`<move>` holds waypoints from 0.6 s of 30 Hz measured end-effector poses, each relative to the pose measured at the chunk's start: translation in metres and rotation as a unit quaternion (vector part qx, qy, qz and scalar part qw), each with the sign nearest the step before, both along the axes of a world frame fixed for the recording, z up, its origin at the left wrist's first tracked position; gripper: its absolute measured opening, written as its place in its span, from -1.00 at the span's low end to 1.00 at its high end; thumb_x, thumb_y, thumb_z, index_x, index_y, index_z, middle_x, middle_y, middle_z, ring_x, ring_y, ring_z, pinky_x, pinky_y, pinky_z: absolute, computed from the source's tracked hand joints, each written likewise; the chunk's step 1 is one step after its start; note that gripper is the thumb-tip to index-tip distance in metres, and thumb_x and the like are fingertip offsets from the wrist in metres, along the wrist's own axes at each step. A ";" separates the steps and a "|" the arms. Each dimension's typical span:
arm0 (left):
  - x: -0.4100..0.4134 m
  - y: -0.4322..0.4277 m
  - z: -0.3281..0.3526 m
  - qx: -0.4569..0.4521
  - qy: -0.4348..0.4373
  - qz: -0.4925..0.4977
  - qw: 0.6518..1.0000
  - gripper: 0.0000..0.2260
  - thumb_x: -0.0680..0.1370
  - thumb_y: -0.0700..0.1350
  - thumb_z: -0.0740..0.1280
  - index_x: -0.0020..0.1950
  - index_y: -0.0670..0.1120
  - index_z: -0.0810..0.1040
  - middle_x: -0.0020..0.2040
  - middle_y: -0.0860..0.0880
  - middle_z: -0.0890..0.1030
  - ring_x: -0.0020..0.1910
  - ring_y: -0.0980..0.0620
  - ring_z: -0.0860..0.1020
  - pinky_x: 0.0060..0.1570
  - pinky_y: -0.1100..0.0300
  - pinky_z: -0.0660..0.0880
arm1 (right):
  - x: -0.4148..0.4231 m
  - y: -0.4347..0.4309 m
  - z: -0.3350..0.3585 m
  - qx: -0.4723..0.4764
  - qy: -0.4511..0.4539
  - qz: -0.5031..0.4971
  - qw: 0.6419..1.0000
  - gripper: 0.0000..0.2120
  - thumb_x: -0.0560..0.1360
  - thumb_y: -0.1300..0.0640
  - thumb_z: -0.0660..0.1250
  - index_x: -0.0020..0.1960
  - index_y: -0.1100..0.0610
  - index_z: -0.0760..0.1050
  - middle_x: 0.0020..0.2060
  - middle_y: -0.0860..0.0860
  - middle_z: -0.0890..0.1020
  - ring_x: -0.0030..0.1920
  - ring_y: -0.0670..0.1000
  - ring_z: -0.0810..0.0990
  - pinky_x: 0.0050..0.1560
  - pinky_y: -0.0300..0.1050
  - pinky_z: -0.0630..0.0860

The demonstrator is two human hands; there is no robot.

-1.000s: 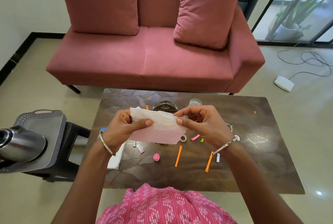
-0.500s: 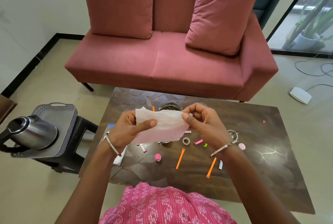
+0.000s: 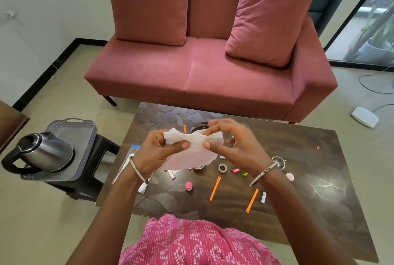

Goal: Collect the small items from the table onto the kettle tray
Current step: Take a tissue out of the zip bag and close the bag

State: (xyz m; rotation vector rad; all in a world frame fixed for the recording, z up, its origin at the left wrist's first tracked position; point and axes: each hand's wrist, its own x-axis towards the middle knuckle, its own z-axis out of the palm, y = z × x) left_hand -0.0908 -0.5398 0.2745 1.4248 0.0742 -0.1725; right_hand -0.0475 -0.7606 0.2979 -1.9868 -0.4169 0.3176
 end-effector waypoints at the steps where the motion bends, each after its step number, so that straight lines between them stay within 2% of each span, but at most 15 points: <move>1: 0.001 0.000 0.000 0.005 0.000 -0.004 1.000 -0.89 0.39 -0.24 0.46 -0.15 -0.06 0.71 -0.16 -0.08 0.71 -0.18 -0.02 0.67 -0.24 0.16 0.60 | 0.001 0.001 0.000 -0.006 0.001 0.006 1.000 -0.80 0.41 0.07 0.52 0.02 -0.04 0.65 0.18 -0.17 0.55 0.18 -0.14 0.55 -0.01 -0.11 0.56; 3: 0.002 0.002 0.000 0.016 -0.003 -0.007 1.000 -0.91 0.40 -0.25 0.46 -0.16 -0.07 0.70 -0.18 -0.10 0.71 -0.20 -0.02 0.66 -0.25 0.17 0.60 | 0.003 0.005 0.001 -0.001 -0.001 0.011 1.000 -0.81 0.37 0.08 0.56 -0.03 -0.01 0.66 0.15 -0.16 0.57 0.16 -0.16 0.55 -0.07 -0.20 0.49; 5: 0.005 0.003 0.000 0.026 -0.006 0.002 1.000 -0.91 0.41 -0.24 0.46 -0.13 -0.10 0.69 -0.15 -0.13 0.71 -0.19 -0.03 0.66 -0.22 0.15 0.60 | 0.003 0.008 0.002 0.001 -0.032 -0.003 0.999 -0.85 0.34 0.08 0.58 -0.13 -0.01 0.67 0.10 -0.15 0.60 0.12 -0.20 0.55 -0.04 -0.23 0.44; 8: 0.010 0.004 0.000 0.063 -0.020 0.043 0.997 -0.90 0.41 -0.21 0.48 -0.08 -0.16 0.68 -0.13 -0.13 0.71 -0.18 0.00 0.66 -0.21 0.15 0.61 | 0.002 0.017 0.001 -0.064 -0.159 -0.060 0.983 -0.87 0.29 0.04 0.59 -0.22 -0.05 0.65 0.01 -0.15 0.59 0.09 -0.11 0.48 0.07 -0.26 0.34; 11: 0.014 0.000 0.000 0.106 -0.049 0.079 0.990 -0.91 0.44 -0.21 0.48 -0.08 -0.14 0.69 -0.17 -0.06 0.71 -0.22 0.08 0.66 -0.25 0.23 0.58 | -0.003 0.028 -0.004 -0.100 -0.262 -0.099 0.955 -0.87 0.29 0.08 0.57 -0.24 0.02 0.63 -0.11 -0.09 0.51 -0.03 -0.04 0.42 0.00 -0.25 0.34; 15: 0.018 0.001 0.000 0.118 -0.076 0.092 0.986 -0.88 0.46 -0.22 0.46 -0.01 -0.12 0.69 -0.16 -0.02 0.72 -0.21 0.12 0.65 -0.26 0.26 0.57 | -0.001 0.040 -0.006 -0.062 -0.190 -0.038 0.979 -0.86 0.30 0.19 0.52 -0.24 0.08 0.56 -0.23 -0.10 0.58 -0.14 -0.06 0.50 -0.13 -0.16 0.42; 18: 0.021 0.006 -0.004 0.107 -0.070 0.095 0.987 -0.87 0.46 -0.25 0.45 0.00 -0.18 0.68 -0.14 -0.12 0.71 -0.20 0.05 0.65 -0.24 0.17 0.59 | 0.001 0.047 -0.007 -0.022 -0.134 -0.001 0.991 -0.84 0.32 0.19 0.53 -0.22 0.09 0.54 -0.21 -0.10 0.65 -0.09 -0.08 0.58 -0.10 -0.14 0.48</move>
